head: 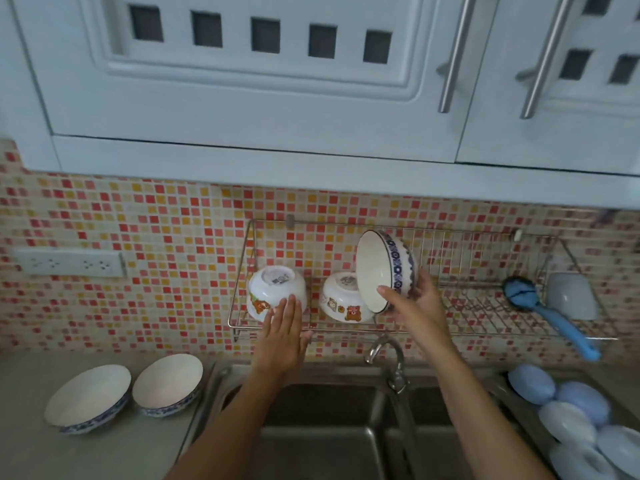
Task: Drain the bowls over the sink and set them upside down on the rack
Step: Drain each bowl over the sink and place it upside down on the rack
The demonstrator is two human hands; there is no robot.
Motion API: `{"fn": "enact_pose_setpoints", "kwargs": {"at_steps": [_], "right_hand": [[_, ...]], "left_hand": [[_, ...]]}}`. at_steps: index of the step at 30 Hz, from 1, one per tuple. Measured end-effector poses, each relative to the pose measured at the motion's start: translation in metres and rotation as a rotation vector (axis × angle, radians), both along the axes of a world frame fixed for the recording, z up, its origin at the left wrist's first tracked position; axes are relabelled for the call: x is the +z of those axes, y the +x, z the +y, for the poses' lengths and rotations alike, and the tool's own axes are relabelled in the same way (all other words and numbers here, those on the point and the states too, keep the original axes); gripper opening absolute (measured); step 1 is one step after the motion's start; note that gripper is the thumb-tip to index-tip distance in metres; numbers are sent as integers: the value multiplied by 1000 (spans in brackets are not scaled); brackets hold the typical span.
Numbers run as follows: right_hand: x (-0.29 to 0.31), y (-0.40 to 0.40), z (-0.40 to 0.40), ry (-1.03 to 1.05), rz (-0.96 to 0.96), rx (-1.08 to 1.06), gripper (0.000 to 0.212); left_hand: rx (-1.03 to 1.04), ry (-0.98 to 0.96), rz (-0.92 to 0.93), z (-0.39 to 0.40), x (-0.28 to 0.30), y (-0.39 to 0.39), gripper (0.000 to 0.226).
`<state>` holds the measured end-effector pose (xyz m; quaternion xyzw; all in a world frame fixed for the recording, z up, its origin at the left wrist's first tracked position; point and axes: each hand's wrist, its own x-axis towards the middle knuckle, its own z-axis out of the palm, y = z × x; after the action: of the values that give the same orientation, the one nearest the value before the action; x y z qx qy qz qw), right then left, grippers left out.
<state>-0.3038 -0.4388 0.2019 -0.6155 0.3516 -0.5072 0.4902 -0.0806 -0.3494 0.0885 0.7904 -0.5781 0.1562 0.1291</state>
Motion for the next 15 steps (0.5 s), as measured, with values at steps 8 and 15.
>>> {"fn": "enact_pose_setpoints", "kwargs": {"at_steps": [8,15], "right_hand": [[-12,28,-45,-578,539,-80,93],[-36,51,-57,-811,1064,-45,95]], "left_hand": [[-5,-61,-36,-1,-6,0,60],[-2,-65,-11,-1,-5,-1,60]]}}
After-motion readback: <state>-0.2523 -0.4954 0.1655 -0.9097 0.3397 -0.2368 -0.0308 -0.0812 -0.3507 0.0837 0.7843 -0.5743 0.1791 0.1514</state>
